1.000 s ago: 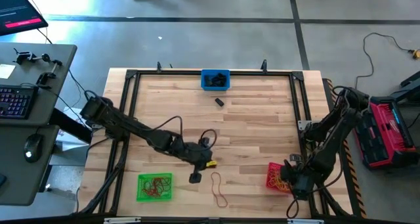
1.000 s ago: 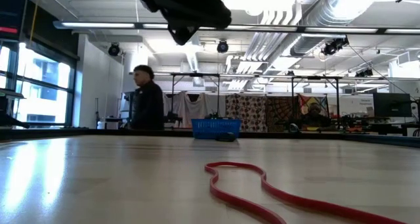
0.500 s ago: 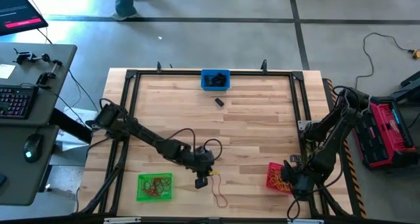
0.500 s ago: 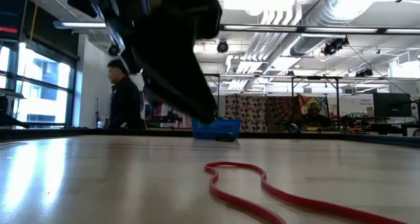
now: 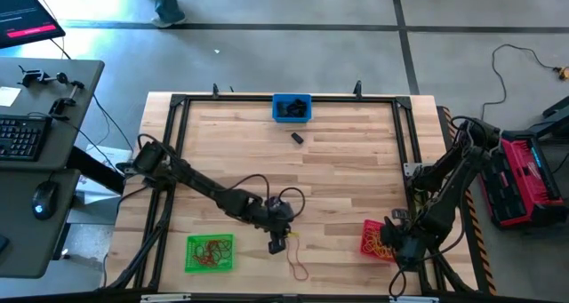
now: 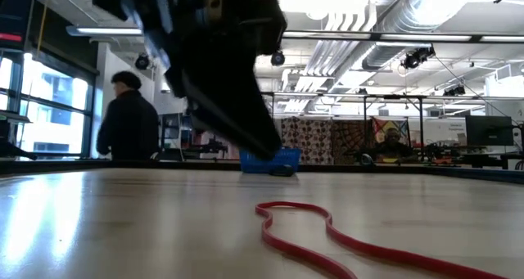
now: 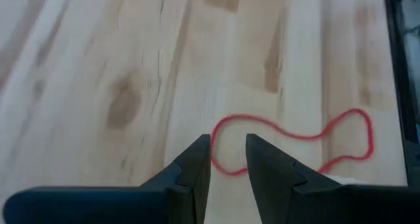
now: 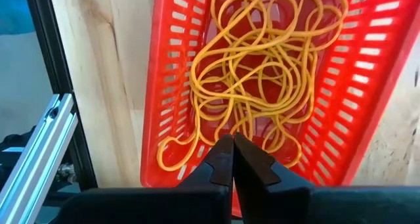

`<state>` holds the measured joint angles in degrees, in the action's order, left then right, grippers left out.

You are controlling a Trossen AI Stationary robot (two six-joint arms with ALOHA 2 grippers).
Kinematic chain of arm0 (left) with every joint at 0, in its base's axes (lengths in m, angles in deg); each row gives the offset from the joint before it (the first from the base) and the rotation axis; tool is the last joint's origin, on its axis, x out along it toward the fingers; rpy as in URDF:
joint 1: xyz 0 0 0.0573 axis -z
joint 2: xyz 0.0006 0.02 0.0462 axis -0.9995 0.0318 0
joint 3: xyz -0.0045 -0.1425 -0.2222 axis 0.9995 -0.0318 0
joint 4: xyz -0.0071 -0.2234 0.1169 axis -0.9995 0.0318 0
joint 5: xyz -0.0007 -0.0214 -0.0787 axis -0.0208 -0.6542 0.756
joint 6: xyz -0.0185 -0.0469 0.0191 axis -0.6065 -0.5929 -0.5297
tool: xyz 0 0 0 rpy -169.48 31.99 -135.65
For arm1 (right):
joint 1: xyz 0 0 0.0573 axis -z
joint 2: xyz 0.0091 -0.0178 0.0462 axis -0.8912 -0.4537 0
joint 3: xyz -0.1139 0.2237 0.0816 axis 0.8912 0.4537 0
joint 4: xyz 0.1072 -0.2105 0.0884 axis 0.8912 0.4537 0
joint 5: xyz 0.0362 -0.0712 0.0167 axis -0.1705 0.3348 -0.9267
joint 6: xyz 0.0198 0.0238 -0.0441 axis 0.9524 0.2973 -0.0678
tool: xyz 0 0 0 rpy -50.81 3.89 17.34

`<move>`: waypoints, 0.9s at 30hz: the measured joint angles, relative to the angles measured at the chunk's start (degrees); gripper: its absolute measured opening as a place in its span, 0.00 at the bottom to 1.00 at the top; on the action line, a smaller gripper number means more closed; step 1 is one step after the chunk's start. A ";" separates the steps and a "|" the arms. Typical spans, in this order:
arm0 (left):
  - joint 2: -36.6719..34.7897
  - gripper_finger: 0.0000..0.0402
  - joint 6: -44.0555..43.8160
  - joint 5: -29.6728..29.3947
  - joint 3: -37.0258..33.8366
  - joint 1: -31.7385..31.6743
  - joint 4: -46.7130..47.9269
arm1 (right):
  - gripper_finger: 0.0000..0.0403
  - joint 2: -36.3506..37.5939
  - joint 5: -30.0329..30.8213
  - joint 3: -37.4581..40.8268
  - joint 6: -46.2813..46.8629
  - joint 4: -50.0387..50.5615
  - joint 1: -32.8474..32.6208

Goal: Sort rubber bands into baskets
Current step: Put the red rubber band into the green basket

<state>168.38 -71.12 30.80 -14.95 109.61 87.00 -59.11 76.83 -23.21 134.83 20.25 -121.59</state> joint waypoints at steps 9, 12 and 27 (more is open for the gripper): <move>5.83 0.22 6.85 -0.29 10.39 -0.04 15.65 | 0.00 0.00 1.14 0.00 -0.86 0.19 0.00; 8.00 0.22 6.68 1.58 11.96 -0.02 15.00 | 0.00 -0.01 1.25 0.00 -0.65 0.20 -0.04; 12.30 0.11 5.48 2.66 15.18 0.02 18.67 | 0.00 0.00 1.26 0.02 -0.67 0.02 -0.04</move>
<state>180.68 -65.64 33.46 0.22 109.63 105.67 -59.11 78.09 -23.19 134.16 20.27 -121.63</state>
